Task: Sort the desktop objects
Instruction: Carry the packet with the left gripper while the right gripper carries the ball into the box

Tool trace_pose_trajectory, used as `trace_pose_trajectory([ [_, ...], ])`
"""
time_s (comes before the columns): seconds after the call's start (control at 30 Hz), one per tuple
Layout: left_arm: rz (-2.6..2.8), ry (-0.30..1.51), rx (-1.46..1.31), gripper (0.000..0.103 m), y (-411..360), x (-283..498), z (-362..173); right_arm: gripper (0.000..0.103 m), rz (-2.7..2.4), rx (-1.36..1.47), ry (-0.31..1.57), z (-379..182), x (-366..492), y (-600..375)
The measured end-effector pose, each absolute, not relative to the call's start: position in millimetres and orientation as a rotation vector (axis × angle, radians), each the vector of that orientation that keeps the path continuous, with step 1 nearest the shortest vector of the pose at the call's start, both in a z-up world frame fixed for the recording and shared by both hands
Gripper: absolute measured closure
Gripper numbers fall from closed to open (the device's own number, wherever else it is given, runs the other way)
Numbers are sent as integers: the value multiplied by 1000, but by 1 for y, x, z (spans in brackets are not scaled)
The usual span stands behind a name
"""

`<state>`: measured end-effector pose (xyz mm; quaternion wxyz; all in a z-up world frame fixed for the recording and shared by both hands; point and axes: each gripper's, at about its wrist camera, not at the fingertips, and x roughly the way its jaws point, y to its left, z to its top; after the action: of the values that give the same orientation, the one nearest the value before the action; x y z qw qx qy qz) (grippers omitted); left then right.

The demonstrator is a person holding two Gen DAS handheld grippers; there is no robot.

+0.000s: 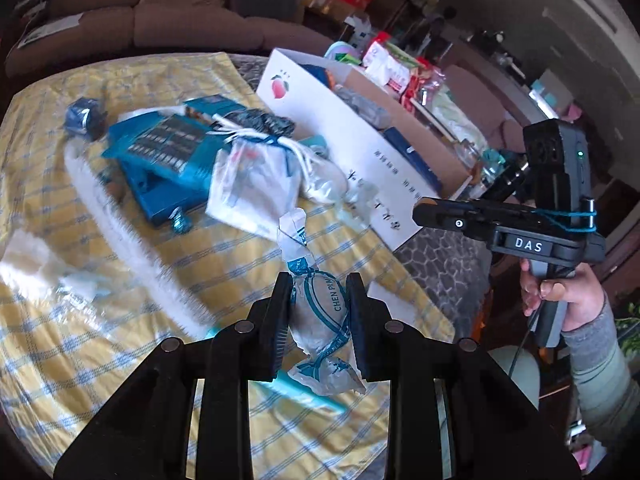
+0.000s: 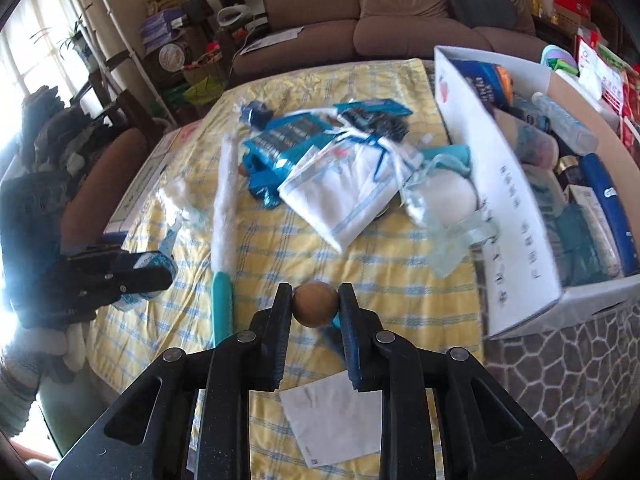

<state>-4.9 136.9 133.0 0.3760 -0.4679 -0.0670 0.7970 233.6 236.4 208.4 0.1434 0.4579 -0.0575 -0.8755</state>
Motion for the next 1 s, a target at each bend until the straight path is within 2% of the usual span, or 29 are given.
trace_pose_trajectory([
  [0.17, 1928, -132, -1187, 78, 236, -46, 162, 80, -2606, 1371, -258, 238, 196, 319],
  [0.4, 1822, -68, -1274, 78, 360, -108, 156, 80, -2610, 1498, -484, 222, 135, 416],
  [0.8, 1877, 114, -1529, 78, 471, -171, 99, 80, -2651, 1484, -507, 212, 135, 483],
  [0.9, 1876, 79, -1617, 78, 482, -180, 86, 80, -2653, 1481, -516, 211, 139, 494],
  [1.0, 1899, -37, -1658, 78, 482, -189, 80, 80, -2652, 1472, -540, 208, 140, 501],
])
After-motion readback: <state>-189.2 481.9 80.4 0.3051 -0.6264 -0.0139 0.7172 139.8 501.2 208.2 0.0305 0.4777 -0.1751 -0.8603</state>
